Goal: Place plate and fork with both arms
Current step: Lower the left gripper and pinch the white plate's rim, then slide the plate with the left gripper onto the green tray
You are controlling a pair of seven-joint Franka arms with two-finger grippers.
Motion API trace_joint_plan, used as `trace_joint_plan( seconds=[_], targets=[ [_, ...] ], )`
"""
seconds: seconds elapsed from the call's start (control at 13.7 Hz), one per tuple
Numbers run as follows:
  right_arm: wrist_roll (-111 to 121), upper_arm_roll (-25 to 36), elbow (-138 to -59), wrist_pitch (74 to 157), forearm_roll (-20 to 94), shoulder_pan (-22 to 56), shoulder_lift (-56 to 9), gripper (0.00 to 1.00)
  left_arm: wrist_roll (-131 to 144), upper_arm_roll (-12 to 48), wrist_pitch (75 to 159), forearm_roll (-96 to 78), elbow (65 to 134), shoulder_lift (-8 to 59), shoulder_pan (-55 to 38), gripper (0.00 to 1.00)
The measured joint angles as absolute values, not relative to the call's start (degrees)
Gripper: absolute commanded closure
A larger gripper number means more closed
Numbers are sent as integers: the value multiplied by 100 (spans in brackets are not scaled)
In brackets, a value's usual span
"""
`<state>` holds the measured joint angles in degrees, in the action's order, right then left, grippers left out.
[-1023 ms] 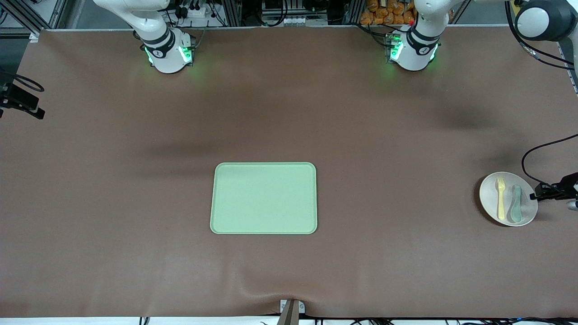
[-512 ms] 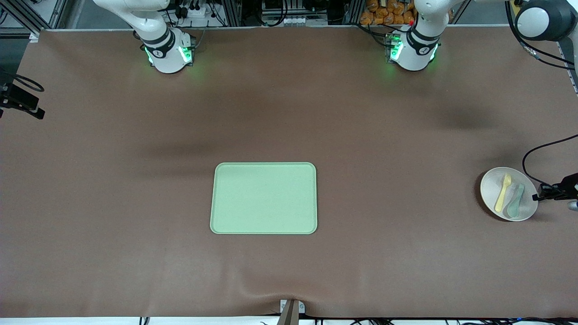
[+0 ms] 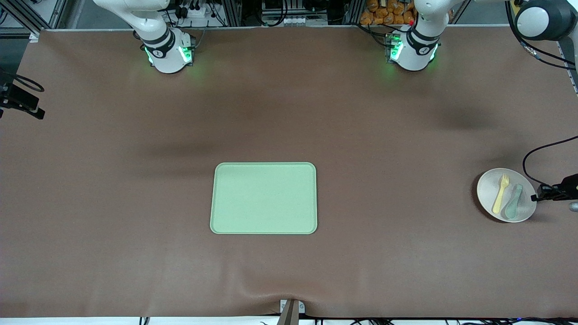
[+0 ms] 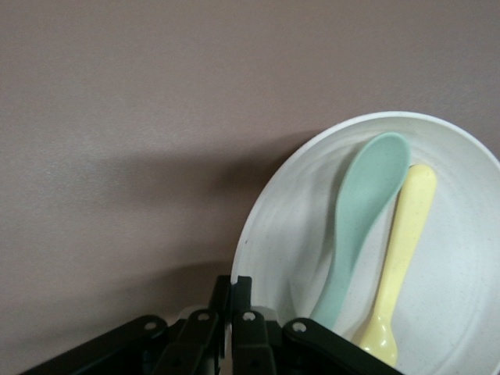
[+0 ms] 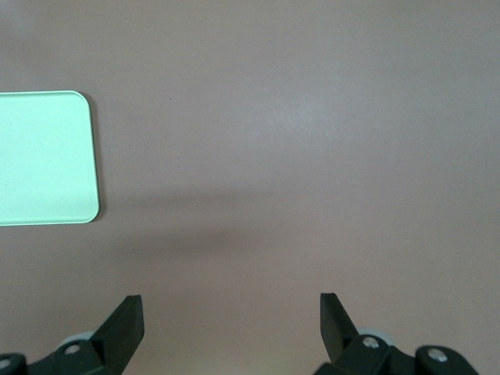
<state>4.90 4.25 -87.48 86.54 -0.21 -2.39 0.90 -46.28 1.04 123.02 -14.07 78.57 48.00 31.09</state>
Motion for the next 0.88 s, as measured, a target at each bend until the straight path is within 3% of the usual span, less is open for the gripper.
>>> trace_joint_plan(
  seconds=[0.44, 0.88],
  targets=[
    [490, 425, -8748, 8654, -21, -239, 90, 0, -3891, 401, 11577, -1416, 7798, 4446, 3080, 100],
    [490, 426, -8748, 8668, -21, -239, 86, 0, -2889, 1085, 11519, -1415, 7801, 4238, 2880, 100]
  ],
)
